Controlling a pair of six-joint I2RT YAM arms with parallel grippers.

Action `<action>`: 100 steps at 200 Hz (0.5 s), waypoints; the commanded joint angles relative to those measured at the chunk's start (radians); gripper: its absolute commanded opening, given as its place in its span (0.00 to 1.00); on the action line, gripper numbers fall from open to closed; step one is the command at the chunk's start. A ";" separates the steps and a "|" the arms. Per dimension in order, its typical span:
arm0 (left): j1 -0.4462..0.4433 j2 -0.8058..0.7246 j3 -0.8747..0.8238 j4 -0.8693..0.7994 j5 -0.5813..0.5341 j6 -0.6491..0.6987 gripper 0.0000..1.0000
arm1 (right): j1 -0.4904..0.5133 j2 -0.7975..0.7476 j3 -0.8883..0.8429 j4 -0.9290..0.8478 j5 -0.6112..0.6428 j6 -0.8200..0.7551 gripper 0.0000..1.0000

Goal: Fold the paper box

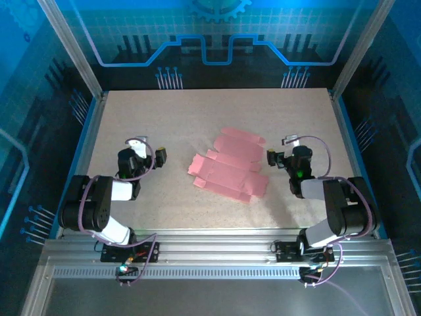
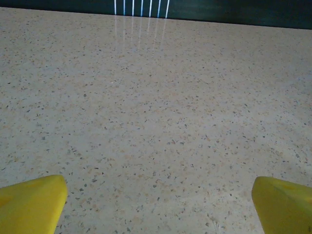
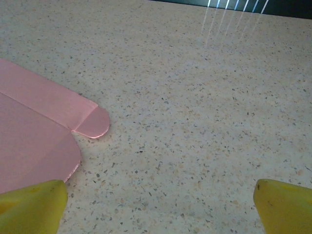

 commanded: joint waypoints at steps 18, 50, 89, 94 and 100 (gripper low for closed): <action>-0.001 0.012 0.021 0.028 -0.010 0.004 0.99 | -0.015 0.002 0.020 0.033 -0.025 0.011 1.00; -0.001 0.012 0.022 0.029 -0.010 0.004 0.99 | -0.015 0.002 0.020 0.031 -0.027 0.011 1.00; -0.001 0.013 0.021 0.028 -0.010 0.003 0.99 | -0.017 0.001 0.021 0.031 -0.028 0.010 1.00; -0.001 0.012 0.021 0.029 -0.011 0.003 0.99 | -0.017 0.001 0.020 0.031 -0.027 0.011 1.00; -0.001 0.013 0.022 0.029 -0.012 0.003 0.99 | -0.018 0.001 0.020 0.031 -0.028 0.011 1.00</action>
